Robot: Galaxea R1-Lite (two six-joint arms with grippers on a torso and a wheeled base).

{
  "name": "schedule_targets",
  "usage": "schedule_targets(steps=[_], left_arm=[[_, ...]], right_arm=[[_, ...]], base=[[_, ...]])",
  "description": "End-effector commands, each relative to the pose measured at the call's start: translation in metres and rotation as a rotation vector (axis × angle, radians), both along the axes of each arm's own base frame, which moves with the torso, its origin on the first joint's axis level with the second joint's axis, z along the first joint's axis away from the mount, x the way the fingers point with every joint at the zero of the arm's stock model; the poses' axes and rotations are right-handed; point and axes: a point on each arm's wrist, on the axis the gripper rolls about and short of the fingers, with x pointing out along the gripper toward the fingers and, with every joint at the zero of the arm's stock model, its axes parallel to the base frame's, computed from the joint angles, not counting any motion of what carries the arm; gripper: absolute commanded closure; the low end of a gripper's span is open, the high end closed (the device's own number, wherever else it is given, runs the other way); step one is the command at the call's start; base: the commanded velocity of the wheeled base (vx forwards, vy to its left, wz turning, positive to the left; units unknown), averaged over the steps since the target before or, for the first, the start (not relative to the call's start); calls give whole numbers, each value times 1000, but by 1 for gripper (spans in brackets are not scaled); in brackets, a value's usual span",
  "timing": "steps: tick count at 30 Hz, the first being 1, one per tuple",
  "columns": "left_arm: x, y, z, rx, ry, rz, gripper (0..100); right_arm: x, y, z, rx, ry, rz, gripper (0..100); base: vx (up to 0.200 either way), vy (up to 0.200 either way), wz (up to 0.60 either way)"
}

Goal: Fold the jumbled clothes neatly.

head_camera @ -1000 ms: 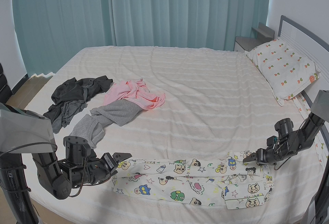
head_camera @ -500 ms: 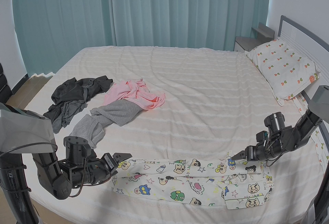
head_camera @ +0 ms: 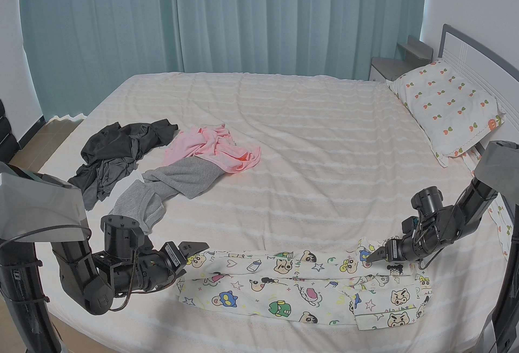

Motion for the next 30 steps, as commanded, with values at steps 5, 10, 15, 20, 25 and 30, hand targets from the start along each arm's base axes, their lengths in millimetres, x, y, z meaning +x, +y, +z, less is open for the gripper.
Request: schedule_targets(steps=[5, 10, 15, 20, 25, 30], left_arm=[[0, 0, 0, 0, 2, 0, 0], [0, 0, 0, 0, 2, 0, 0], [0, 0, 0, 0, 2, 0, 0], [0, 0, 0, 0, 2, 0, 0], [-1, 0, -1, 2, 6, 0, 0], [-1, 0, 0, 0, 2, 0, 0]], right_arm=[[-34, -45, 23, -13, -35, -59, 0], [-42, -66, 17, -15, -27, -55, 0], [-38, -69, 5, 4, -12, -36, 0], [-26, -69, -12, -5, -59, 19, 0], [-17, -70, -22, -12, -80, 40, 0], [-11, -68, -25, 13, -89, 52, 100]], base=[[0, 0, 0], [0, 0, 0], [0, 0, 0], [0, 0, 0], [0, 0, 0], [0, 0, 0]])
